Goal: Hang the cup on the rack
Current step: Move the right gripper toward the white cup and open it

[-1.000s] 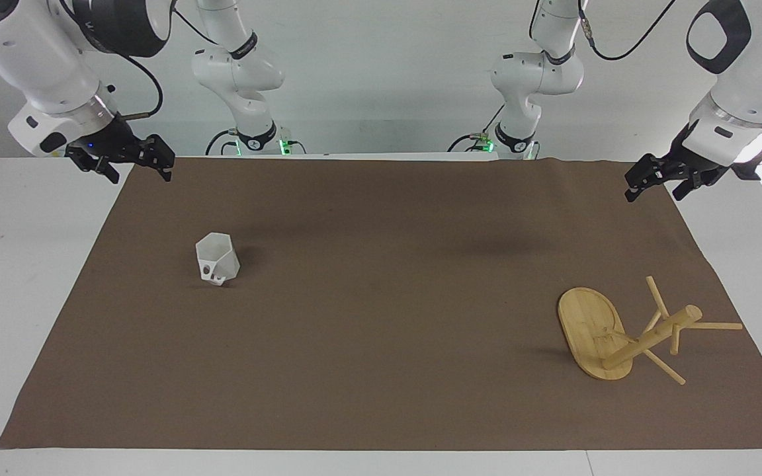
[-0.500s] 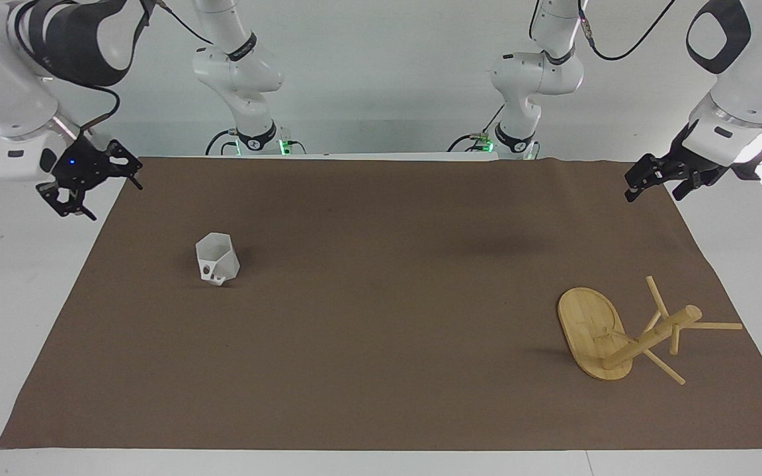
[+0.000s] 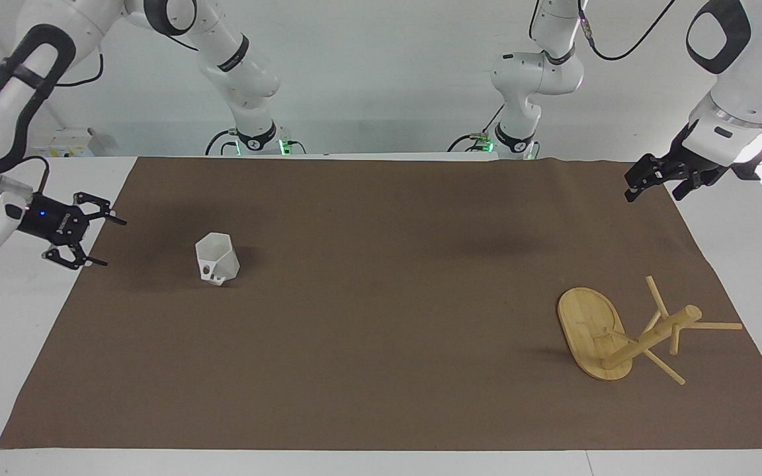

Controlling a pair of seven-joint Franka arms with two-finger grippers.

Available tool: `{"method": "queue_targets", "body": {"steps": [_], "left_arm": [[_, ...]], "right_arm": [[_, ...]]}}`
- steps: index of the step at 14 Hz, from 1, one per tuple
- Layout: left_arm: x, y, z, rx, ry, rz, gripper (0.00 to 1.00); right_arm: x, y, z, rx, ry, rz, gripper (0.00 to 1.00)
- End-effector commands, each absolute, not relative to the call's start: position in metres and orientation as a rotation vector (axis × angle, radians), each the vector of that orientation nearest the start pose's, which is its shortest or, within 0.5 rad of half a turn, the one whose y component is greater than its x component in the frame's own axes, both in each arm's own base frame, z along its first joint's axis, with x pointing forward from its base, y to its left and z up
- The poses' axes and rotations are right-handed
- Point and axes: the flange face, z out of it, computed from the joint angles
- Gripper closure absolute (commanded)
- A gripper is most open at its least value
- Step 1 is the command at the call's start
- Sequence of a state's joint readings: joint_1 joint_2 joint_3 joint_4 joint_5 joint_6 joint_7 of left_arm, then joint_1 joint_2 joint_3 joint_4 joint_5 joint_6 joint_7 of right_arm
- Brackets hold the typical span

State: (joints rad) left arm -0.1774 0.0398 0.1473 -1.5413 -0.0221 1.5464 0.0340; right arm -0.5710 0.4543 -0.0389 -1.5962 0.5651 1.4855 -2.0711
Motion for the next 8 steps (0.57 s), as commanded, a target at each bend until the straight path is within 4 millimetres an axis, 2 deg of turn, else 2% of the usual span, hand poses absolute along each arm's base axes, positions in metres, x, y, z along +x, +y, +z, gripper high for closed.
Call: {"method": "queue_targets", "body": {"steps": [1, 2, 4, 6, 8], "left_arm": [[0.556, -0.020, 0.615, -3.143, 0.106, 0.036, 0.00], [0.556, -0.019, 0.614, -3.144, 0.101, 0.038, 0.00], [0.556, -0.019, 0.614, -3.143, 0.104, 0.038, 0.00], [0.556, -0.019, 0.614, -3.143, 0.104, 0.038, 0.00], [0.556, -0.019, 0.614, -3.143, 0.101, 0.038, 0.00]], "right_arm": [[0.537, -0.297, 0.287, -1.622, -1.493, -0.768, 0.00], [0.525, -0.291, 0.258, -1.532, -1.458, -0.846, 0.00], [0.503, -0.268, 0.226, -1.413, -1.456, -0.977, 0.00], [0.484, -0.244, 0.206, -1.390, -1.430, -1.052, 0.00], [0.477, -0.238, 0.201, -1.393, -1.397, -1.065, 0.00]]}}
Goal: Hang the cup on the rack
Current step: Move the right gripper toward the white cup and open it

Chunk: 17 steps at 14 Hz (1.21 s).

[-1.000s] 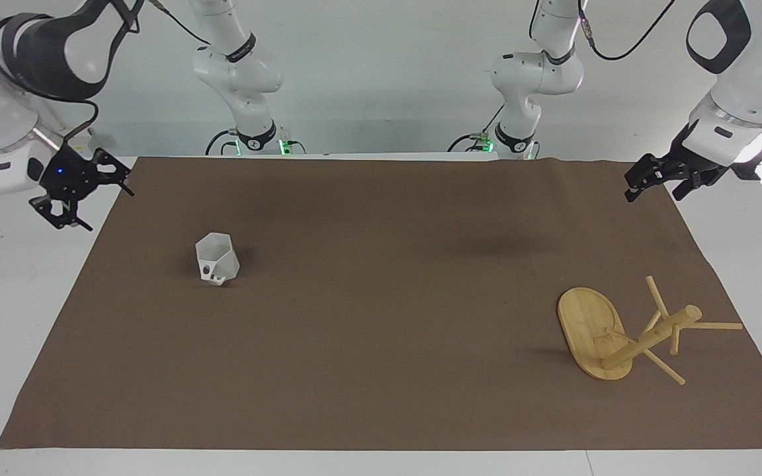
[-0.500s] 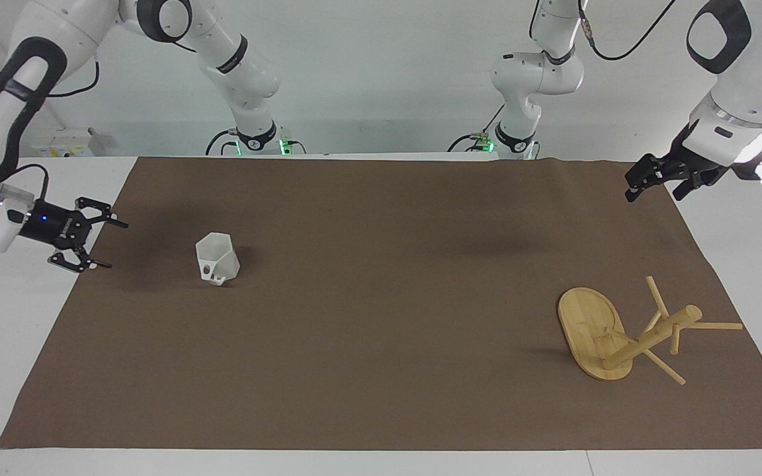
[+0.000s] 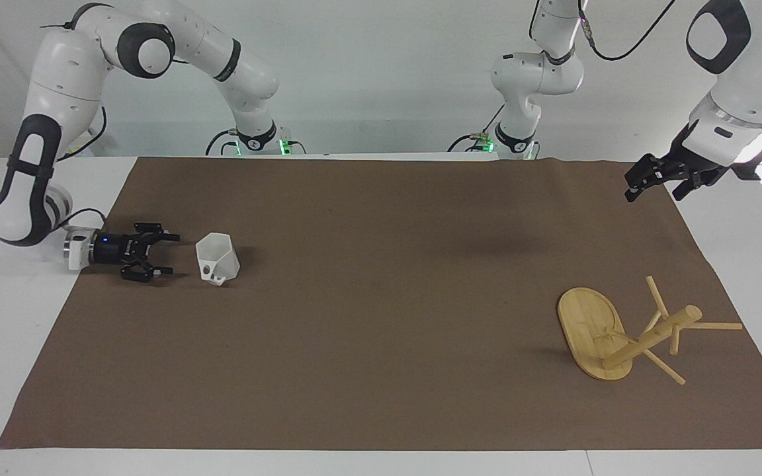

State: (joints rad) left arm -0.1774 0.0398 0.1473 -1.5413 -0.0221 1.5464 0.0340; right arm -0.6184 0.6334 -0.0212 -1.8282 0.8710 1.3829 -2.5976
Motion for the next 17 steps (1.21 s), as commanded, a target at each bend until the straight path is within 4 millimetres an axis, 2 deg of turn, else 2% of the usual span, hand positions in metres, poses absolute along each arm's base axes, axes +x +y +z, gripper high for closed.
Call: {"method": "queue_targets", "body": {"steps": [1, 5, 7, 13, 17], "left_arm": [[0.556, -0.019, 0.615, -3.143, 0.104, 0.036, 0.00], [0.556, -0.019, 0.615, -3.143, 0.104, 0.036, 0.00], [0.556, -0.019, 0.614, -3.143, 0.101, 0.038, 0.00], [0.556, -0.019, 0.615, -3.143, 0.101, 0.036, 0.00], [0.556, -0.019, 0.614, -3.143, 0.101, 0.038, 0.00]], "right_arm": [[0.476, -0.237, 0.199, -1.392, -1.391, -1.065, 0.00], [0.472, -0.223, 0.196, -1.390, -1.334, -1.106, 0.00], [0.483, -0.206, 0.199, -1.360, -1.335, -1.123, 0.00], [0.498, -0.174, 0.200, -1.322, -1.350, -1.155, 0.00], [0.496, -0.174, 0.196, -1.335, -1.348, -1.153, 0.00]]}}
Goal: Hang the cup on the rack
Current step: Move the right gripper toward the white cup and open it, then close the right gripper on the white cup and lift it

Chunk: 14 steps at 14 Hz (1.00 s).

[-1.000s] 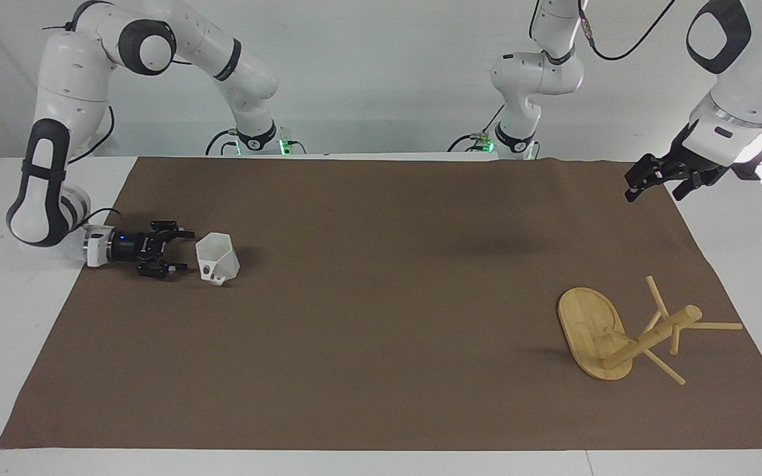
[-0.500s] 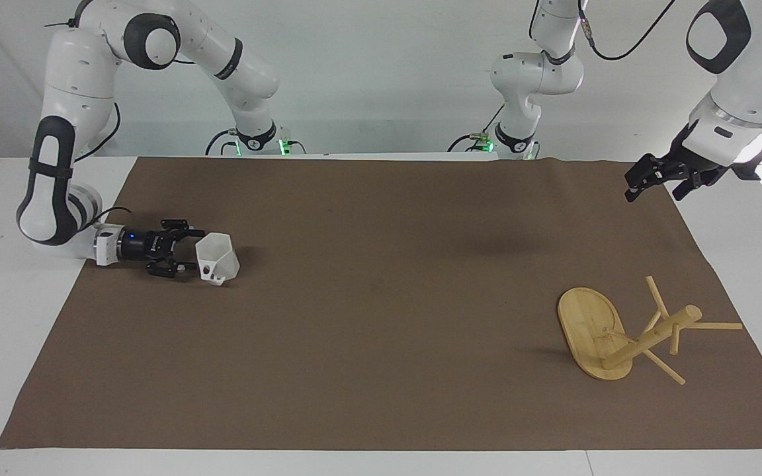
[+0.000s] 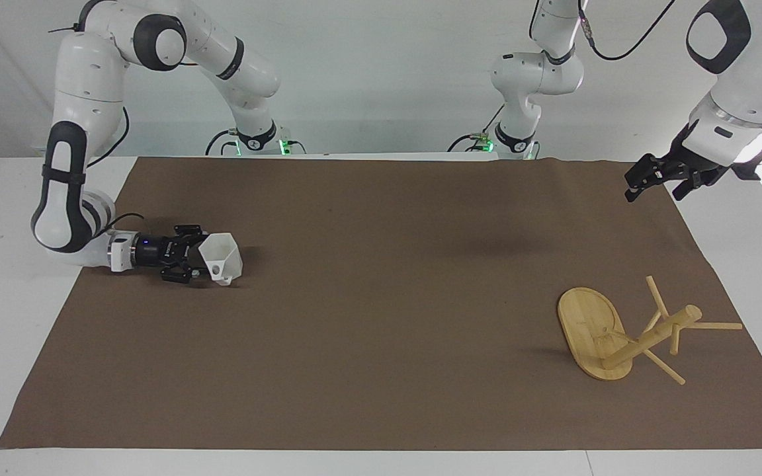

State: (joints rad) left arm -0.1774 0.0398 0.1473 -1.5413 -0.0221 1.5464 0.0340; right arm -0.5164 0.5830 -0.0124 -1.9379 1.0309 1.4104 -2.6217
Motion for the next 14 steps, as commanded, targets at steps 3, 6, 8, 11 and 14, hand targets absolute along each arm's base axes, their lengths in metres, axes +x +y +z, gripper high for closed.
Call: {"method": "queue_targets", "body": {"steps": [3, 6, 8, 11, 14], "left_arm": [[0.556, -0.019, 0.615, -3.143, 0.101, 0.036, 0.00], [0.556, -0.019, 0.614, -3.143, 0.104, 0.038, 0.00], [0.556, -0.019, 0.614, -3.143, 0.101, 0.038, 0.00], [0.556, -0.019, 0.614, -3.143, 0.104, 0.038, 0.00], [0.556, -0.019, 0.615, -3.143, 0.104, 0.036, 0.00]], "right_arm": [[0.497, -0.174, 0.198, -1.343, -1.340, -1.168, 0.00], [0.503, -0.173, 0.195, -1.387, -1.339, -1.187, 0.00], [0.505, -0.169, 0.195, -1.382, -1.344, -1.185, 0.00], [0.505, -0.164, 0.194, -1.366, -1.349, -1.185, 0.00], [0.507, -0.159, 0.195, -1.355, -1.359, -1.183, 0.00]]}}
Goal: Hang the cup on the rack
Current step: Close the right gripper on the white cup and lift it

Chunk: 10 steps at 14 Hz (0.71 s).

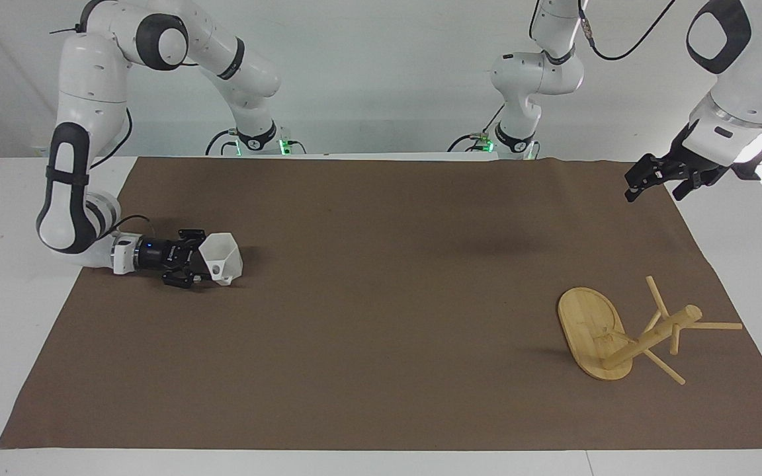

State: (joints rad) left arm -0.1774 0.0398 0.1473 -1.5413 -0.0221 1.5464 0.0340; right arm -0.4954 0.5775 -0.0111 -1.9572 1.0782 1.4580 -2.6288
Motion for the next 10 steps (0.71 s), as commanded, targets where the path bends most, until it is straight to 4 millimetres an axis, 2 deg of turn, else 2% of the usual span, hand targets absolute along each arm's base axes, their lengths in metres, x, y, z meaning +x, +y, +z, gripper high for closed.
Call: {"method": "queue_targets", "body": {"steps": [1, 6, 10], "left_arm": [[0.556, -0.019, 0.615, -3.143, 0.104, 0.036, 0.00], [0.556, -0.019, 0.614, -3.143, 0.101, 0.038, 0.00], [0.556, -0.019, 0.615, -3.143, 0.101, 0.036, 0.00]], "right_arm": [[0.508, -0.154, 0.195, -1.337, -1.379, -1.189, 0.00], [0.512, -0.142, 0.195, -1.316, -1.392, -1.201, 0.00], [0.507, -0.124, 0.189, -1.275, -1.415, -1.200, 0.00]]}}
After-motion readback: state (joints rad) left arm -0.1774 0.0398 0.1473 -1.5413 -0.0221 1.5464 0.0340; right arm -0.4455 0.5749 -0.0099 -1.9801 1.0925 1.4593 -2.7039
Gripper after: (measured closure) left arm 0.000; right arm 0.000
